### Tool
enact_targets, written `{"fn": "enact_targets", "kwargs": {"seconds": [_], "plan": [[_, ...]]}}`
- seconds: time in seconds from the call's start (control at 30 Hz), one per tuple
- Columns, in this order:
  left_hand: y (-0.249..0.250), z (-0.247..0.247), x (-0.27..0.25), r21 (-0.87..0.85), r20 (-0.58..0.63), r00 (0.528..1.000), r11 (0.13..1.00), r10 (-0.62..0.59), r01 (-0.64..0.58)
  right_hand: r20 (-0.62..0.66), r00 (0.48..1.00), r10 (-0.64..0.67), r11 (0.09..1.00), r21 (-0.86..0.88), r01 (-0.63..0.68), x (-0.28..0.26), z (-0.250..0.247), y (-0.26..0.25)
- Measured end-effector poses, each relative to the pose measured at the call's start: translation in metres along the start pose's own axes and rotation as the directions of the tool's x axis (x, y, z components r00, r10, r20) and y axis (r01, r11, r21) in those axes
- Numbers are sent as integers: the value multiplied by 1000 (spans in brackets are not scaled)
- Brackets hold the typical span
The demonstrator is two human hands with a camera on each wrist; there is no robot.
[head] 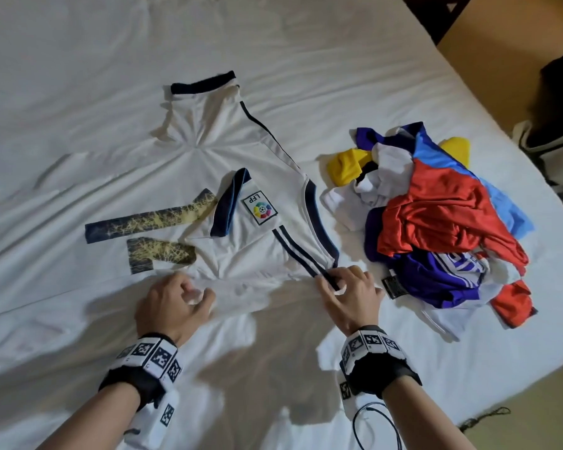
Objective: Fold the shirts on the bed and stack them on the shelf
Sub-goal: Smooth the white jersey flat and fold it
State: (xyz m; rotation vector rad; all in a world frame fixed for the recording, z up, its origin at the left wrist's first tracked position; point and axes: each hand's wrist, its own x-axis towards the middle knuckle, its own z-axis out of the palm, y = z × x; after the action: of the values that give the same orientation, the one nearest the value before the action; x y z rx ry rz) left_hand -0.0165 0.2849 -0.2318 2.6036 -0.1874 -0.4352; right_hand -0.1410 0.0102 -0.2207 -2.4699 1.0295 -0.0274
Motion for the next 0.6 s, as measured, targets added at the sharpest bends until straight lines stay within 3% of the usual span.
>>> {"fn": "enact_targets", "kwargs": {"seconds": [0.1, 0.2, 0.3, 0.4, 0.5, 0.6], "plan": [[15, 1, 25, -14, -134, 991, 1000, 19, -21, -43, 996, -77, 996, -55, 75, 5, 2, -10], [31, 1, 58, 0, -73, 997, 1000, -10, 10, -44, 986, -164, 980, -124, 157, 16, 8, -27], [43, 1, 84, 33, -4, 1000, 999, -27, 27, 125, 979, -161, 983, -68, 171, 33, 15, -49], [54, -12, 101, -112, -28, 999, 993, -27, 24, 230, 968, -103, 986, -107, 130, 50, 21, -58], [55, -22, 120, -333, -108, 994, 943, -19, -18, 252, 966, -63, 986, -133, 99, 59, 24, -56], [48, -24, 128, -365, -46, 995, 928, -91, 68, 227, 973, -49, 988, -134, 81, 59, 26, -53]]}}
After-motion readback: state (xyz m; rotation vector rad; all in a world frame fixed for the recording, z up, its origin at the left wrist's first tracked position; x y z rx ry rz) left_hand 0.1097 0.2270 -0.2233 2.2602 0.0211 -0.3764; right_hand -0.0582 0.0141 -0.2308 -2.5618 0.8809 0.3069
